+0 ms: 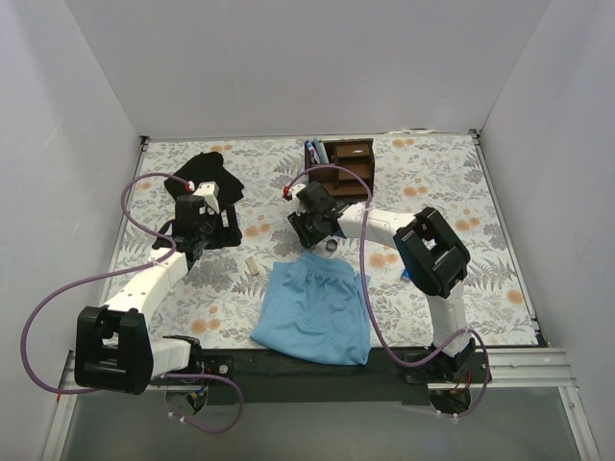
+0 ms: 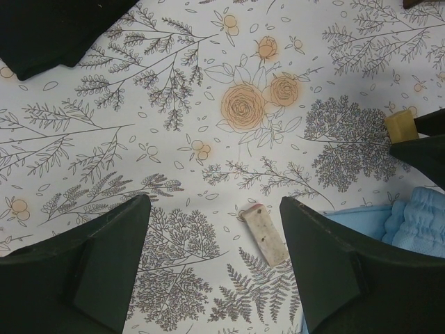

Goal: Sort the stationery into containers
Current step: Pick up the stationery from the center of the board.

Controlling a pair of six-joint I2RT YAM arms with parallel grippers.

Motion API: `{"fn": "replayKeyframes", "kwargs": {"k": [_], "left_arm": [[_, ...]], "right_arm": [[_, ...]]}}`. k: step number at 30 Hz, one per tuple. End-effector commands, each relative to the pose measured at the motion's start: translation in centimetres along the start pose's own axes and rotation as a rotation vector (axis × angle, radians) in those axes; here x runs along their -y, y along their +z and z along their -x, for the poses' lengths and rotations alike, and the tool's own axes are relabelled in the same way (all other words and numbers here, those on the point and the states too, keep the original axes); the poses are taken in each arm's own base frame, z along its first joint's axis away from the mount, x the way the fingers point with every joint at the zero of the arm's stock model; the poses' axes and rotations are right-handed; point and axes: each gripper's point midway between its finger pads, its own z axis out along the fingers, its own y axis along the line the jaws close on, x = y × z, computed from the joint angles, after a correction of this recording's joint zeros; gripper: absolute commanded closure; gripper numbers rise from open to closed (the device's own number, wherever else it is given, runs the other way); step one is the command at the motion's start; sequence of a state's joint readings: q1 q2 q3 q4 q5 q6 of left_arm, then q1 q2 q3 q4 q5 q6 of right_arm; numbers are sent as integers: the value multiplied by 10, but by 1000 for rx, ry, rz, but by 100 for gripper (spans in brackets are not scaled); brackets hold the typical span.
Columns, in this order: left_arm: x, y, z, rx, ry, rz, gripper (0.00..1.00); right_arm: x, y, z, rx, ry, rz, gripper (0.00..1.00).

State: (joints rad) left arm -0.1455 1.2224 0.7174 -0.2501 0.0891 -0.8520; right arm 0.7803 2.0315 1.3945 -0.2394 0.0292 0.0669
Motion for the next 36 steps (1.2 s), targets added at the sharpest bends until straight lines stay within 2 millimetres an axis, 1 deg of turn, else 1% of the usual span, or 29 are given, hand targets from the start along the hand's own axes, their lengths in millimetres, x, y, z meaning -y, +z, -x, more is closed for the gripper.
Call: {"fn": "replayKeyframes", "kwargs": {"k": [1,3,4,6,8,11,16,25,31,32,33,36], "left_arm": [[2,-1,14,37,12,-13,24],[2,-1,13,35,14,-14,24],[2,-2,13,37,12,-14,24],[3,-2,13,38,11,-16,24],[3,-3,13,39,11,-18,24],[3,-4,13,42,11,-17,24],[3,-4,9,41,0,-23,24],[4,-4,10,48,3,-28,24],[5,-2,10,45,-2,-32,24],[4,-2,10,46,0,-31,24],[4,-2,10,46,0,-29,24],[3,-2,10,47,-1,-27,24]], "right_arm": [[4,12,-1,-7,21,-35,55],[5,15,-4,-15,22,-37,60],[7,15,-4,-16,26,-42,64],[8,15,-5,-17,31,-48,67],[11,13,-4,-16,26,-61,66],[13,9,-2,-10,20,-70,61],[13,6,-7,-17,16,-72,58],[15,-1,-12,-20,18,-81,57],[15,2,-15,-30,14,-80,57],[15,1,-17,-35,15,-85,57],[16,-2,-14,-27,16,-88,57],[18,-1,-19,-36,8,-95,58]]}}
